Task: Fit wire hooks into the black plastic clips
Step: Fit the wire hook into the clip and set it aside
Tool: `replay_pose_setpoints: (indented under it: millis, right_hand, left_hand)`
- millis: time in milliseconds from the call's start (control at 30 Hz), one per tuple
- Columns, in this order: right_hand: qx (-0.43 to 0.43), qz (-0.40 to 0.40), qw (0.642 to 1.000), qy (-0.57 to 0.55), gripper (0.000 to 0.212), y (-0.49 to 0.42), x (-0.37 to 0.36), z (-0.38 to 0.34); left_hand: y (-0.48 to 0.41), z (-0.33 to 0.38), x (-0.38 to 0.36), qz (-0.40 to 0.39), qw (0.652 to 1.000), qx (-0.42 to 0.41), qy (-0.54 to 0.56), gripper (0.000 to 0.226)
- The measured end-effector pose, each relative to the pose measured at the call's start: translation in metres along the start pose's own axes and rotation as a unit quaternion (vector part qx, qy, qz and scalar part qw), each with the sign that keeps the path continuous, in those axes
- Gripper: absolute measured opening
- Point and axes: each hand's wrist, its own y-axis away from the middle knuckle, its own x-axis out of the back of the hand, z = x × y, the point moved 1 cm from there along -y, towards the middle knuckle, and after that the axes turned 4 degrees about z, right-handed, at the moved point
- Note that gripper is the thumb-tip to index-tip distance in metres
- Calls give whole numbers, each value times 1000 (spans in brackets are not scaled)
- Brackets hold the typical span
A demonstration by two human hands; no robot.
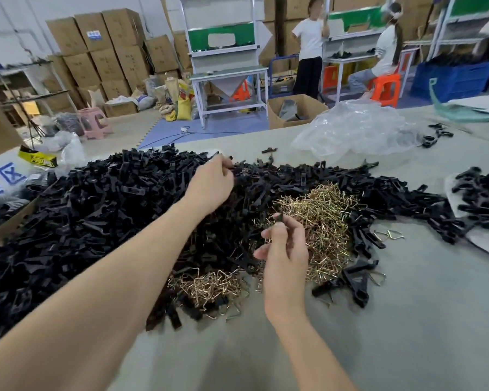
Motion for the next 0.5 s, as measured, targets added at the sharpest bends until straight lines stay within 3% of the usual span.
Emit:
replay_pose_setpoints:
  millis: [33,100,200,367,500]
  right_hand:
    - [-1,-14,1000,5,15,1,-1,1]
    - [7,-32,999,18,14,4,-3,1]
    - [19,-52,998,37,14,6,-6,2]
    - [-8,-79,996,37,15,12,-10,5]
    - [-80,-98,992,4,16,12,-13,7]
  left_hand:
    - [4,-19,9,-4,993,-34,-112,31]
    - [13,-51,20,-26,944,-93,-317,41]
    - [28,-75,20,-83,876,-142,-453,54]
    - [46,-83,22,-70,876,-168,-447,43]
    - [61,-81,29,-24,950,-149,-274,33]
